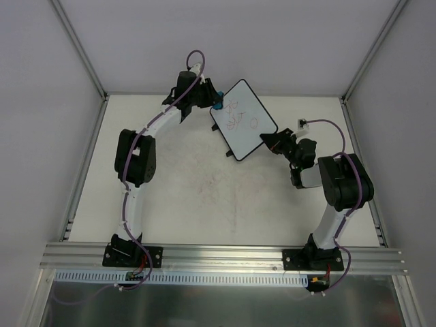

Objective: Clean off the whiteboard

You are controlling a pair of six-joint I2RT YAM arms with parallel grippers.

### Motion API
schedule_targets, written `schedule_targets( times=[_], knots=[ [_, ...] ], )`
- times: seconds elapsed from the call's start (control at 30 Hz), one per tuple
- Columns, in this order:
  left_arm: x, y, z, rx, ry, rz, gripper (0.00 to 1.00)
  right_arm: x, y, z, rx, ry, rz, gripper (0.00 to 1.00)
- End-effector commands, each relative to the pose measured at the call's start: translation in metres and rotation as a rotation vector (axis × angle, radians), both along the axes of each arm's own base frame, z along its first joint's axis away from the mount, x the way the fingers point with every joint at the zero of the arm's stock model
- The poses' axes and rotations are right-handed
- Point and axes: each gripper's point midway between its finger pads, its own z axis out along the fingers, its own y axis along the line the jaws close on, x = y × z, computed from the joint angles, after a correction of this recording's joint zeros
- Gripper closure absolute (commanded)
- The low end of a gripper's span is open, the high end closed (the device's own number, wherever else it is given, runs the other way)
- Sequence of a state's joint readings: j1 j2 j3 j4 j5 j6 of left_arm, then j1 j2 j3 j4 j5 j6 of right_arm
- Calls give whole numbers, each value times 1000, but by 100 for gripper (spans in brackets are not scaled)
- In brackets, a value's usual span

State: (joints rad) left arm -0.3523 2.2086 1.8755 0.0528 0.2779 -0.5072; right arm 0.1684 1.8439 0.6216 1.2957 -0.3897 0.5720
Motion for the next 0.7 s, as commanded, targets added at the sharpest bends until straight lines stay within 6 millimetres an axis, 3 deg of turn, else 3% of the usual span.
schedule_targets(
  times=[0.0, 0.37, 0.67],
  knots=[
    [14, -21, 35, -96, -99, -62, 79, 1, 11, 11, -44, -57, 35, 100],
    [29, -39, 26, -91, -223, -150, 75, 0, 14, 11, -43, -58, 46, 100],
    [31, -63, 24, -135, -252, -222, 79, -1, 16, 11, -57, -62, 51, 100]
  ],
)
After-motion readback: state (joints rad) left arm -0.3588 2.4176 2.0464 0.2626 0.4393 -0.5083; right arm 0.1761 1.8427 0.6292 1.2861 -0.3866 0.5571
